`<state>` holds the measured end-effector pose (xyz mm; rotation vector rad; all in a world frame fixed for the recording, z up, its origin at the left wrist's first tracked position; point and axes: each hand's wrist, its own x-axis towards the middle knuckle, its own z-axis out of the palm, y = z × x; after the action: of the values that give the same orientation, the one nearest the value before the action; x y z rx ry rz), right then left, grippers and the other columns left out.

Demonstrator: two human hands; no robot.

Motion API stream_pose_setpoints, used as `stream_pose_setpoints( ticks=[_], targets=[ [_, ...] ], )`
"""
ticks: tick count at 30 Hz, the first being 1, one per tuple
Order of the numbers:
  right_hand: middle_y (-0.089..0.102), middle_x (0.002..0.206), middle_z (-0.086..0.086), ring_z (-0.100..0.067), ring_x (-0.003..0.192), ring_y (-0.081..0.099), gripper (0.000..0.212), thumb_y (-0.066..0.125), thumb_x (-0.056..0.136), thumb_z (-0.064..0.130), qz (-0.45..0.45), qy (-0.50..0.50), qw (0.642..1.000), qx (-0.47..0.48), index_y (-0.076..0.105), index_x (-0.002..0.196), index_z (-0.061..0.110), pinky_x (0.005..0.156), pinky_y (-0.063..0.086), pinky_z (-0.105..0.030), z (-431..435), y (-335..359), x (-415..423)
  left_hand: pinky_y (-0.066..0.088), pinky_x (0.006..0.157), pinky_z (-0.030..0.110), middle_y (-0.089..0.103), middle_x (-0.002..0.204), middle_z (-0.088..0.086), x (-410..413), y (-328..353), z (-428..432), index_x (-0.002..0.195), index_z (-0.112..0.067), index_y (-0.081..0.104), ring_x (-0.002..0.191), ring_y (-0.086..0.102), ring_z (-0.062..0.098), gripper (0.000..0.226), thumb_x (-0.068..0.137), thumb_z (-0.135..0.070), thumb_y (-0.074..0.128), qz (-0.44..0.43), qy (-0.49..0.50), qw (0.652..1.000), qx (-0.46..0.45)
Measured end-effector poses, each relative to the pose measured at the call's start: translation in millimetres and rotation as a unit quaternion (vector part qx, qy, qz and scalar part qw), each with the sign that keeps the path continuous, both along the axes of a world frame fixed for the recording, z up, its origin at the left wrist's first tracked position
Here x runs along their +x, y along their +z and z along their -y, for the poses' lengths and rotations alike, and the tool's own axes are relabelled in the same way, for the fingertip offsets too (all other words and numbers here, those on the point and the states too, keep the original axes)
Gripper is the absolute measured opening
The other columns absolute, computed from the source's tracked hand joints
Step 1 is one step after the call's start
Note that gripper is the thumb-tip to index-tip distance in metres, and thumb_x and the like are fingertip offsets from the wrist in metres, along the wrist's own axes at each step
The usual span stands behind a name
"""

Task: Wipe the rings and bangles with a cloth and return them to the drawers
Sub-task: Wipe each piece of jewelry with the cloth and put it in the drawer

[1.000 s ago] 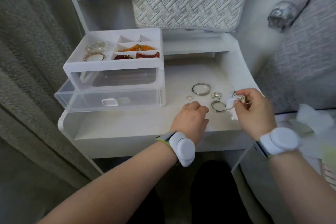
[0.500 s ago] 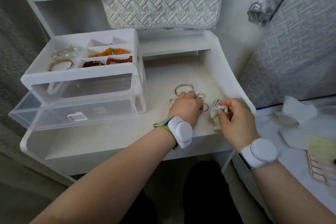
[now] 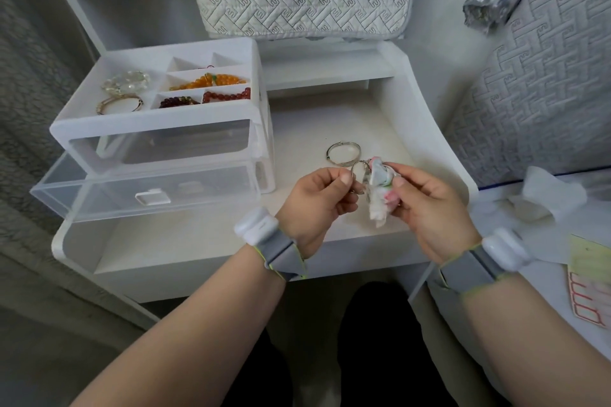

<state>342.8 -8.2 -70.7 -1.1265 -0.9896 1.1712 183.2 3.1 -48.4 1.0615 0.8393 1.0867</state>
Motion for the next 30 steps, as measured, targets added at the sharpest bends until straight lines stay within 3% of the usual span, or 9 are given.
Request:
stream_pose_setpoints(
  ticks=[4, 7, 9, 11, 15, 18, 24, 27, 30],
  targets=[
    [0.064, 0.077, -0.007, -0.018, 0.075, 0.058, 0.029, 0.044, 0.096, 0.005, -0.038, 0.002, 0.999, -0.001, 0.059, 0.121, 0.002, 0.067, 0.054, -0.027, -0.9, 1.5, -6.1, 0.049, 0.061, 0.020, 0.062, 0.070, 0.000, -7.2, 0.1, 3.5, 0.080, -0.008, 0.053, 0.061, 0.052, 0.011, 0.021, 0.096, -0.004, 0.040, 0.055, -0.030, 0.998, -0.013],
    [0.060, 0.092, -0.025, -0.029, 0.087, 0.058, 0.027, 0.048, 0.092, 0.009, -0.063, 0.072, 0.995, -0.004, 0.063, 0.114, 0.007, 0.072, 0.055, -0.031, 0.4, 3.5, -8.6, 0.049, 0.062, 0.020, 0.062, 0.069, 0.000, -9.2, -0.8, 4.7, 0.079, -0.008, 0.053, 0.060, 0.053, 0.010, 0.022, 0.096, -0.004, 0.040, 0.071, -0.039, 0.997, -0.016],
    [0.064, 0.103, -0.025, -0.026, 0.087, 0.061, 0.028, 0.055, 0.089, 0.013, -0.043, 0.115, 0.992, -0.002, 0.064, 0.114, 0.007, 0.068, 0.054, -0.028, 2.3, 5.4, -12.3, 0.049, 0.061, 0.020, 0.061, 0.069, 0.001, -10.4, -2.0, 5.4, 0.078, -0.009, 0.055, 0.060, 0.052, 0.009, 0.025, 0.096, -0.004, 0.039, 0.069, -0.037, 0.997, -0.019],
    [0.068, 0.093, -0.018, -0.022, 0.077, 0.060, 0.024, 0.064, 0.082, 0.017, -0.009, 0.106, 0.994, 0.007, 0.069, 0.105, 0.012, 0.065, 0.050, -0.028, 2.6, 4.7, -14.6, 0.049, 0.061, 0.020, 0.062, 0.069, 0.001, -10.1, -4.0, 6.6, 0.077, -0.009, 0.056, 0.060, 0.053, 0.009, 0.025, 0.096, -0.003, 0.040, 0.056, -0.030, 0.998, -0.018],
    [0.062, 0.061, 0.006, -0.006, 0.054, 0.049, 0.013, 0.064, 0.086, 0.016, 0.142, 0.044, 0.987, 0.058, 0.071, 0.082, 0.025, 0.054, 0.040, -0.019, 4.2, 5.7, -14.4, 0.050, 0.059, 0.021, 0.063, 0.067, 0.002, -7.5, -6.6, 9.4, 0.080, -0.008, 0.058, 0.058, 0.055, 0.009, 0.018, 0.094, -0.004, 0.048, 0.007, 0.003, 1.000, 0.007],
    [0.053, 0.053, 0.005, -0.005, 0.047, 0.041, 0.009, 0.065, 0.080, 0.026, 0.192, 0.001, 0.977, 0.091, 0.073, 0.077, 0.023, 0.047, 0.036, -0.019, 7.1, 9.6, -16.0, 0.053, 0.058, 0.023, 0.064, 0.067, 0.003, -10.7, -5.1, 8.1, 0.079, -0.010, 0.060, 0.056, 0.058, 0.010, 0.013, 0.089, -0.003, 0.057, -0.091, 0.059, 0.992, 0.072],
    [0.064, 0.070, -0.007, -0.012, 0.061, 0.053, 0.017, 0.061, 0.078, 0.025, 0.076, 0.134, 0.986, 0.060, 0.073, 0.083, 0.014, 0.057, 0.044, -0.021, 13.2, 11.1, -24.0, 0.057, 0.064, 0.032, 0.066, 0.064, 0.000, -12.7, -0.8, 8.0, 0.075, -0.022, 0.060, 0.057, 0.062, 0.009, 0.017, 0.085, -0.007, 0.060, -0.295, 0.121, 0.929, 0.186],
    [0.068, 0.086, -0.011, -0.014, 0.075, 0.058, 0.019, 0.058, 0.079, 0.019, 0.050, 0.189, 0.979, 0.051, 0.071, 0.092, 0.013, 0.067, 0.047, -0.021, 14.8, 11.8, -24.6, 0.056, 0.062, 0.028, 0.064, 0.062, -0.004, -13.7, 3.2, 8.2, 0.073, -0.028, 0.058, 0.054, 0.060, 0.003, 0.024, 0.086, -0.007, 0.059, -0.302, 0.121, 0.925, 0.197],
    [0.070, 0.075, 0.000, -0.006, 0.068, 0.060, 0.017, 0.058, 0.078, 0.018, 0.052, 0.185, 0.980, 0.054, 0.070, 0.087, 0.010, 0.064, 0.046, -0.017, 15.4, 16.0, -24.3, 0.053, 0.059, 0.026, 0.066, 0.064, 0.004, -12.1, 4.1, 9.4, 0.076, -0.025, 0.059, 0.054, 0.060, 0.007, 0.021, 0.086, -0.006, 0.058, -0.293, 0.106, 0.935, 0.169]
  ],
)
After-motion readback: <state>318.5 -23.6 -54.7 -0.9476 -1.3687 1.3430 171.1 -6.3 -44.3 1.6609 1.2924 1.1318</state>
